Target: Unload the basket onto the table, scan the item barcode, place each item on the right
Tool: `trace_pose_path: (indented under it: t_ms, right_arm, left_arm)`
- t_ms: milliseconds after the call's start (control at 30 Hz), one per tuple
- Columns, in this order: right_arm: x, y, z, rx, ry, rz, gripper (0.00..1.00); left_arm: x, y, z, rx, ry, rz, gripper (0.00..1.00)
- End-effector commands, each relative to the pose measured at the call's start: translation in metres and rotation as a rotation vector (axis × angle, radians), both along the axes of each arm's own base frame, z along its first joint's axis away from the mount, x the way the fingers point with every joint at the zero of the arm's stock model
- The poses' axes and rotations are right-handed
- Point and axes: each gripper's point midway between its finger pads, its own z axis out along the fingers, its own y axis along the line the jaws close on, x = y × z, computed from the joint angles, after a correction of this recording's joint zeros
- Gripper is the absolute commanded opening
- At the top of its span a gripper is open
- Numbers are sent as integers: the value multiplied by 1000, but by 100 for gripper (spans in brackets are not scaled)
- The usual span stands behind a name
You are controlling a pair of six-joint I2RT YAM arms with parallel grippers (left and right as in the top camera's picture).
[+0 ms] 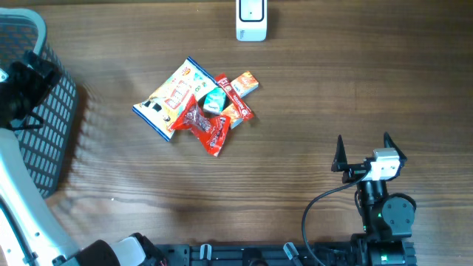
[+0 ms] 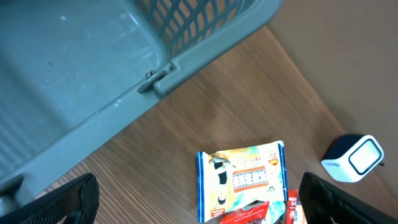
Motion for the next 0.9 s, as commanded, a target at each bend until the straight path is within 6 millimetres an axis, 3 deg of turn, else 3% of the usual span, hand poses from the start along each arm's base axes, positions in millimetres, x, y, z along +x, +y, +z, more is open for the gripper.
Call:
trace_pose_path:
  t_ms: [0,133,267,400,500,633,867]
  right_arm:
    - [0,-1,2,-11,-9,-3,100]
    - [0,0,6,-12,-25,2,100]
    - [-7,43,10,236,-5,256,100]
    - [-23,73,47,468,-71,476,100]
    - [-53,94,97,354,-283,667,100]
    - [-73,94,145,265,-413,684,100]
    - [-52,98,180,122,-184,638,100]
  left_arm:
    - [1,3,8,7,-28,10,100]
    - [12,-33,24,-26,-131,-240,100]
    - [17,-79,39,-75,-228,-487,100]
    - [14,-113,32,-78,-192,-616,100]
    - [11,-131,27,-91,-160,-663,100]
    - [11,-150,26,-91,-147,-717,100]
    - [18,-150,12,-60,-91,-715,100]
